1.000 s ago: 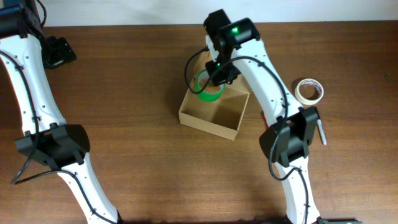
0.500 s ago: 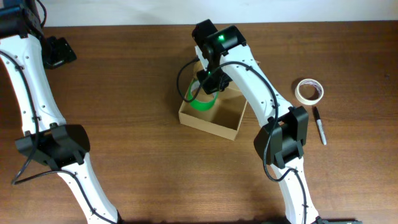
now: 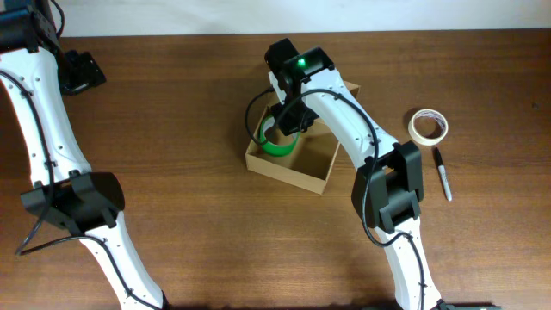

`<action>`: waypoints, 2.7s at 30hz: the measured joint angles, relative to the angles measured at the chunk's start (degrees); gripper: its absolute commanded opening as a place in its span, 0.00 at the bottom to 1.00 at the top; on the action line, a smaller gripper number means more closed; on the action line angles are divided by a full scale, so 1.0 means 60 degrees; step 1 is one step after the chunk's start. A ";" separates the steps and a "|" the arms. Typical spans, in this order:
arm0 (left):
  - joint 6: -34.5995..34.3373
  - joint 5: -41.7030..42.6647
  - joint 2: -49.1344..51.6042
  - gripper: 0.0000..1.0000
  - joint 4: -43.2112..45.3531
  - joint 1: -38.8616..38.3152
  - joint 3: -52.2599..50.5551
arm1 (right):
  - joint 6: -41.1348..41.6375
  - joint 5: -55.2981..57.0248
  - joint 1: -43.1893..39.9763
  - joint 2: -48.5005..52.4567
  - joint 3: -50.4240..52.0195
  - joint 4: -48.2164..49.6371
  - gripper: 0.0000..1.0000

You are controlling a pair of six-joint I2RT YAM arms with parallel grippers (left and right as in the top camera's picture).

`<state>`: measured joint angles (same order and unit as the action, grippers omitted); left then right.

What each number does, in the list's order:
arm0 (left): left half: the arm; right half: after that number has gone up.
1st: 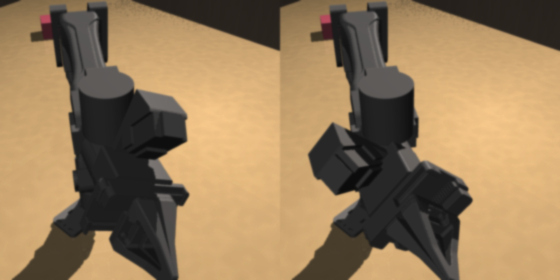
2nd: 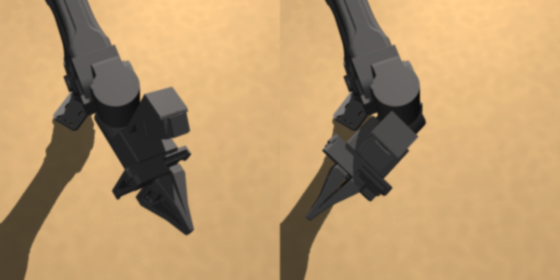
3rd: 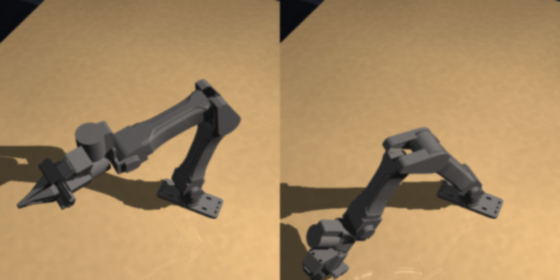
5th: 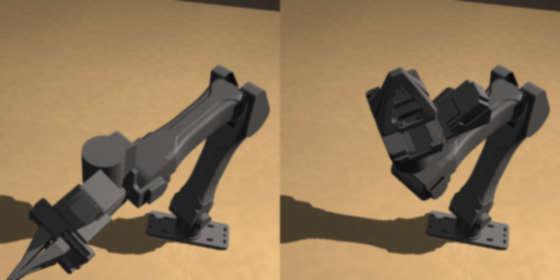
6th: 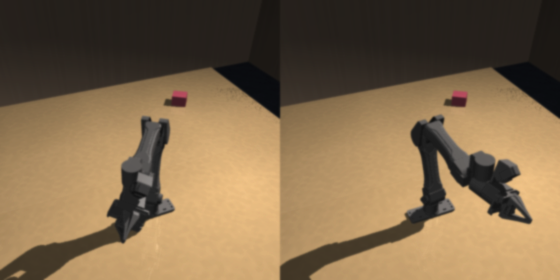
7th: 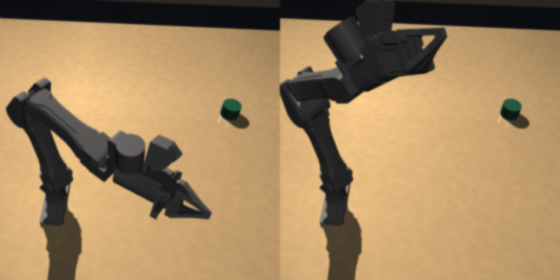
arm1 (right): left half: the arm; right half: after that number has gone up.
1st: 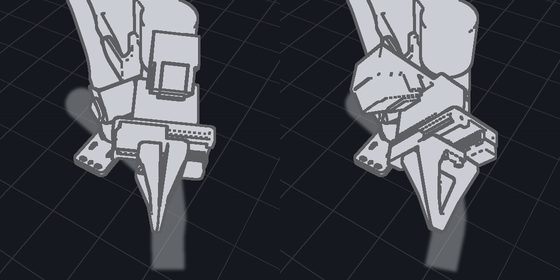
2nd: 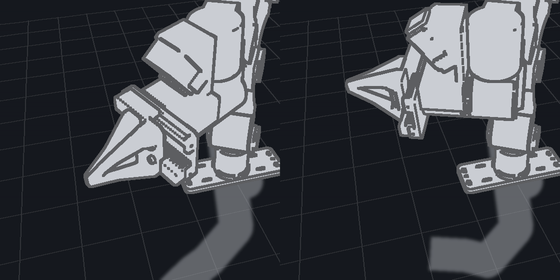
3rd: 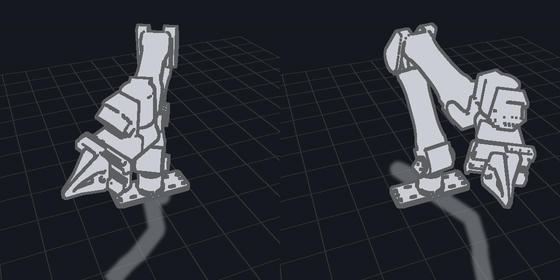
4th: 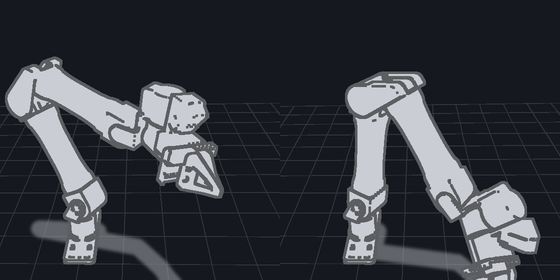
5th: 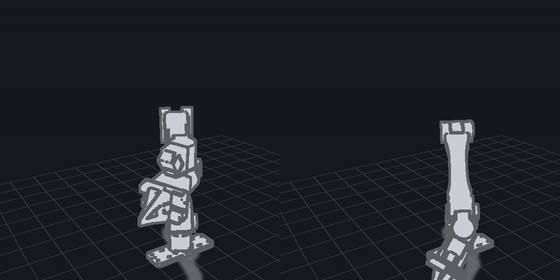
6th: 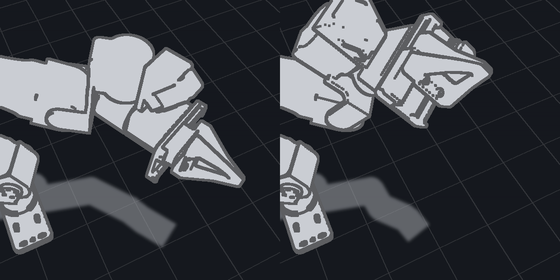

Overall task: Pack container
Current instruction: 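Lower the green tape into the box, release, withdraw right gripper, then grasp the white masking tape roll with the right gripper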

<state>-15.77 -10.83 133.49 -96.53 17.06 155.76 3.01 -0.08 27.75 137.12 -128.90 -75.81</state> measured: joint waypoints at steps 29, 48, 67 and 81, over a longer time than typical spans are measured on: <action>0.0000 -0.0004 0.0000 1.00 0.0004 0.0000 0.0000 | 0.0076 0.0557 0.0000 -0.0342 -0.0029 0.0120 0.52; 0.0004 0.0000 0.0000 1.00 0.0000 0.0000 0.0000 | 0.1643 0.2889 -0.5810 -0.4218 -0.2455 -0.2295 0.79; 0.0004 0.0004 0.0000 1.00 0.0004 0.0000 0.0000 | 0.2710 0.0612 -0.7661 -0.2397 0.4401 0.2204 0.76; 0.0004 0.0004 0.0000 1.00 0.0004 0.0000 0.0000 | 0.2703 0.0164 -0.7661 -0.2350 0.5967 0.4153 0.76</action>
<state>-15.75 -10.81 133.49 -96.51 17.06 155.76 19.22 0.91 -18.22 123.02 -93.10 -50.89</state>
